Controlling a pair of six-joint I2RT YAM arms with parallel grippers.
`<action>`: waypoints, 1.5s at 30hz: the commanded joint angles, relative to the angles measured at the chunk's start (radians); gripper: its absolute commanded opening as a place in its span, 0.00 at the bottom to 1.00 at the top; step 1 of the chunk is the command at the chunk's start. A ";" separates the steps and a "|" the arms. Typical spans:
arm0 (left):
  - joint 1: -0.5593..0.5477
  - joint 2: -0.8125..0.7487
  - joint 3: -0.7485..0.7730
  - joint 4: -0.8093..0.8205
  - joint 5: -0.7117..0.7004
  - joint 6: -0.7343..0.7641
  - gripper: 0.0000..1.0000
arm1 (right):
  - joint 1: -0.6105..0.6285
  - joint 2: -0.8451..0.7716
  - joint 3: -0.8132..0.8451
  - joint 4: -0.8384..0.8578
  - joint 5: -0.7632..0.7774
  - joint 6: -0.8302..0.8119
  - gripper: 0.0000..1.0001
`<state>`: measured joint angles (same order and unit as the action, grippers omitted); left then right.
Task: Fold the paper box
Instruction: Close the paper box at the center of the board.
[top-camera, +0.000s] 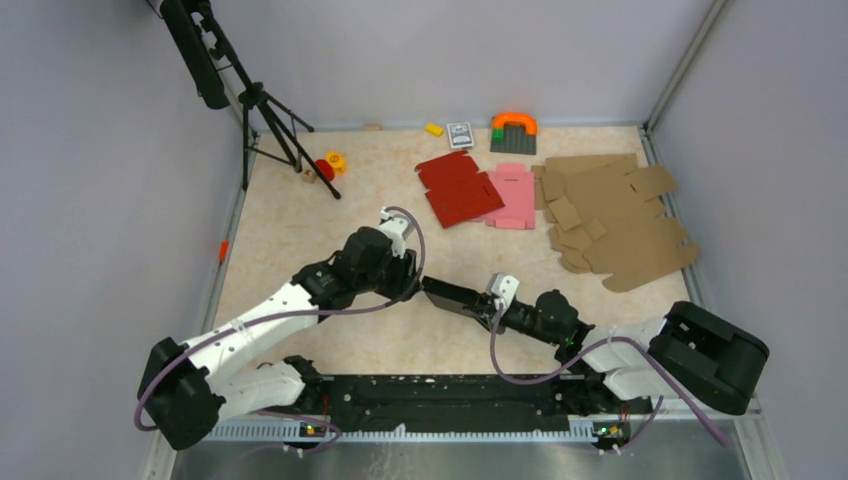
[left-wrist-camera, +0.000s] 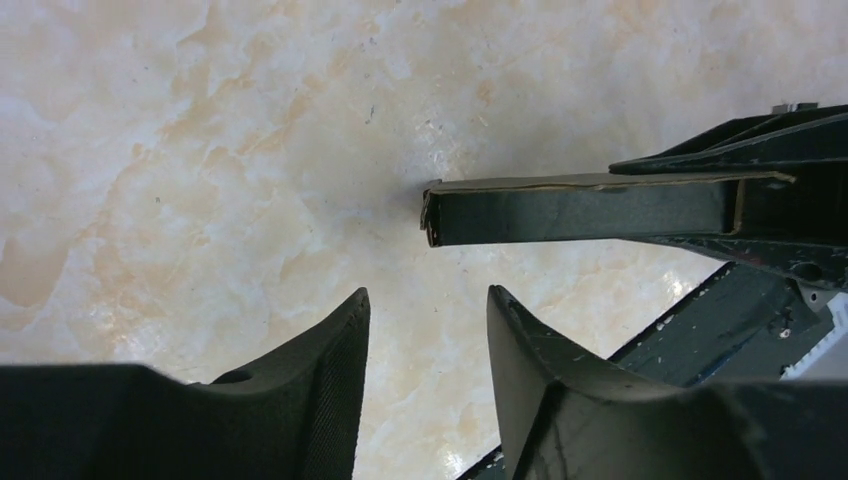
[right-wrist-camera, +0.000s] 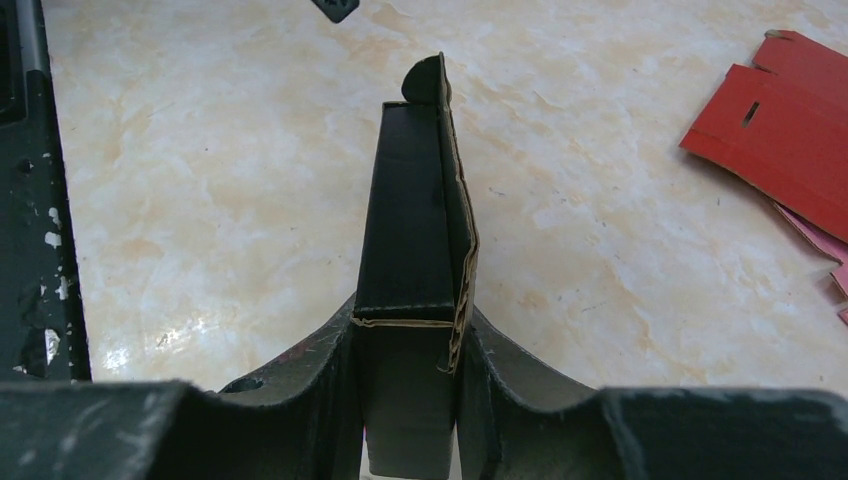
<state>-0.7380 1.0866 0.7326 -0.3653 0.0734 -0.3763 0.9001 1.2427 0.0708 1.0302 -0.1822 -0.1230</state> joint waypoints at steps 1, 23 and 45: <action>0.022 -0.013 0.053 0.022 0.013 -0.007 0.52 | -0.004 0.003 -0.005 0.033 -0.035 -0.013 0.18; 0.151 0.226 0.123 0.062 0.180 -0.338 0.48 | -0.003 0.046 -0.011 0.086 -0.060 -0.020 0.13; 0.150 0.266 0.113 -0.037 0.254 -0.383 0.32 | -0.003 0.047 -0.014 0.094 -0.071 -0.018 0.13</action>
<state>-0.5850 1.3472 0.8322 -0.3477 0.3176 -0.7609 0.9001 1.2846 0.0708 1.0775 -0.2367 -0.1310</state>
